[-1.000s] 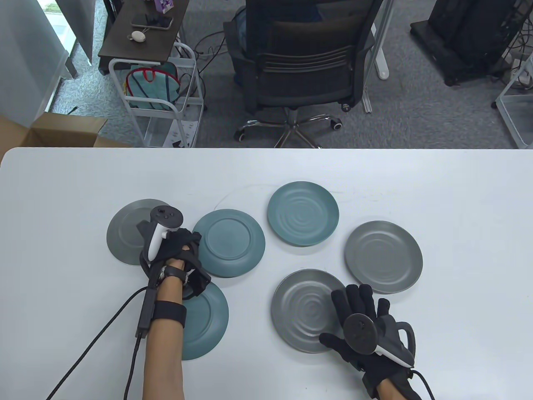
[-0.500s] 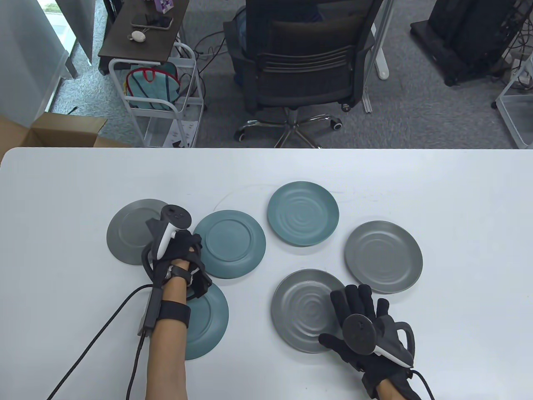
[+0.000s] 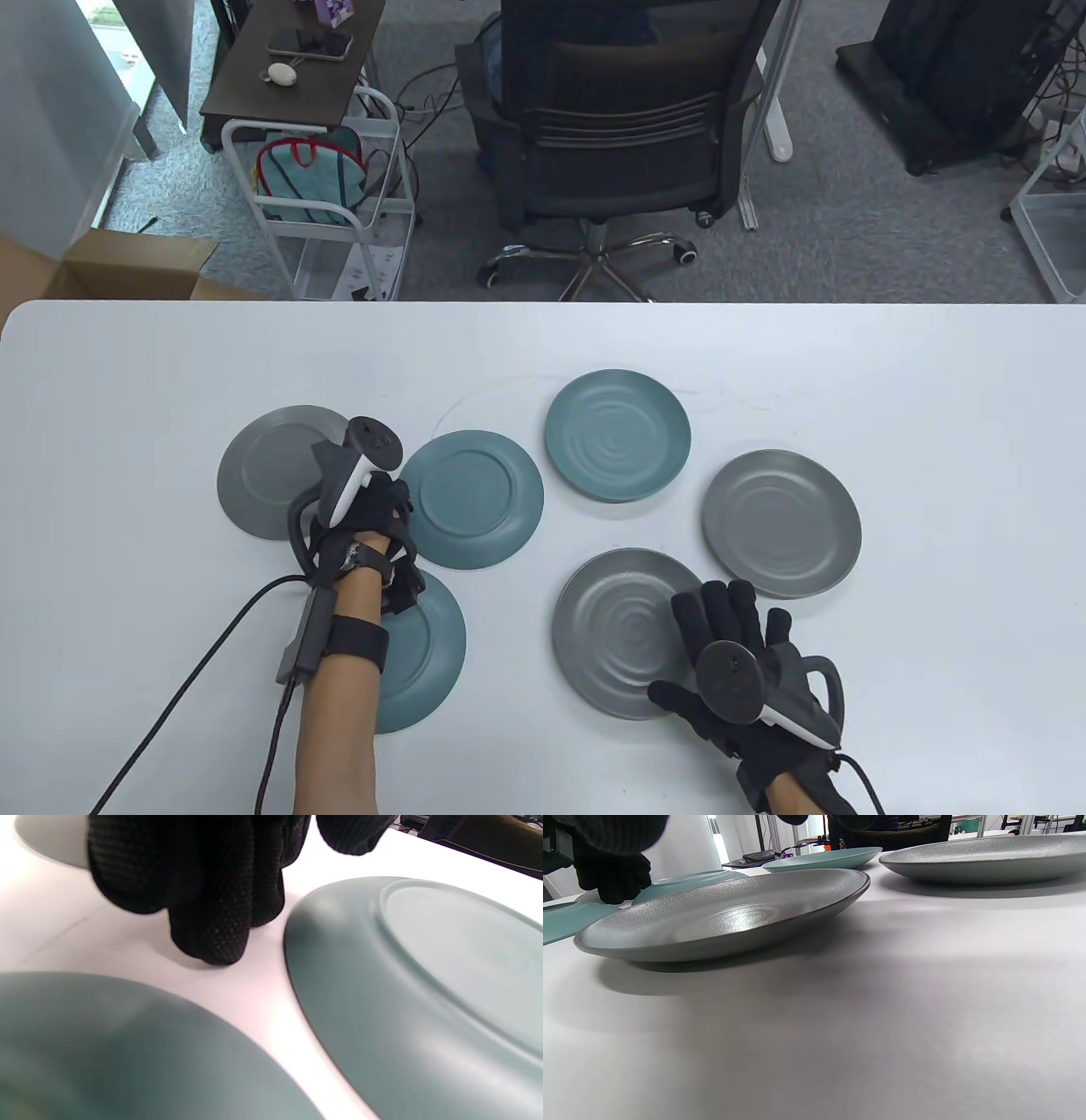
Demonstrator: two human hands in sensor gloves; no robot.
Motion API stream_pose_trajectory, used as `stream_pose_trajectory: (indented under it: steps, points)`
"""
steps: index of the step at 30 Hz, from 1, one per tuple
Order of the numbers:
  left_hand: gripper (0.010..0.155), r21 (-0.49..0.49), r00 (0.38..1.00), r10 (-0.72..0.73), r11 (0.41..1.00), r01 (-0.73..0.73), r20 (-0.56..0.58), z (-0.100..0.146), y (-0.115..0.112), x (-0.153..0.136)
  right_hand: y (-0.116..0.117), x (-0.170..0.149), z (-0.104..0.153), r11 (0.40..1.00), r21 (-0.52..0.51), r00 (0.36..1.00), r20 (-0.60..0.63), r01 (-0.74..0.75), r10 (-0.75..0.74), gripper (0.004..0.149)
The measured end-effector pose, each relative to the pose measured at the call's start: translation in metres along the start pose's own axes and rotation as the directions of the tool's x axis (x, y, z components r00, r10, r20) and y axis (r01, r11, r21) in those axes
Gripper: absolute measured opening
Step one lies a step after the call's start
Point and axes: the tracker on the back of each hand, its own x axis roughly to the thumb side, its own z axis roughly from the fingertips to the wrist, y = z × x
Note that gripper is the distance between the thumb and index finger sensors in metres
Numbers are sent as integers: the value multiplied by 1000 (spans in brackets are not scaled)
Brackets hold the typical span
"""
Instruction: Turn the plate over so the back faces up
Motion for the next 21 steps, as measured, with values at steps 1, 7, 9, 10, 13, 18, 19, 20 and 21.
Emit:
stream_pose_trajectory:
  steps: [1, 7, 9, 10, 13, 18, 19, 20, 21]
  points:
    - [61, 10, 1000, -14, 1000, 14, 13, 3, 1, 1, 0, 0, 0, 1000, 0, 1000, 0, 0, 0, 93]
    - [69, 109, 975, -185, 979, 172, 126, 32, 8, 6, 0, 1, 0, 1000, -1, 1000, 0, -5, 5, 93]
    - [74, 146, 956, -242, 965, 219, 165, 45, 7, 7, 0, 1, 0, 1000, -2, 1000, -1, -10, 10, 93]
    - [76, 170, 945, -272, 955, 243, 180, 51, 6, 6, 0, 1, 0, 1000, -2, 1000, -2, -11, 11, 93]
    - [82, 233, 915, -338, 929, 286, 222, 71, 1, 2, 0, 2, 0, 1000, -5, 1000, -6, -11, 11, 93]
    - [85, 291, 871, -397, 903, 315, 290, 102, -17, -12, 1, 2, 0, 1000, -5, 1000, -2, -15, 15, 93]
    - [86, 297, 863, -410, 898, 325, 294, 105, -21, -14, 1, 2, 1, 1000, -5, 1000, -1, -17, 17, 93]
    - [87, 295, 853, -428, 891, 344, 299, 110, -27, -19, 1, 3, 1, 1000, -5, 1000, 0, -18, 18, 93]
    - [87, 290, 847, -434, 890, 351, 306, 113, -32, -22, 1, 3, 1, 1000, -6, 1000, 1, -18, 18, 93]
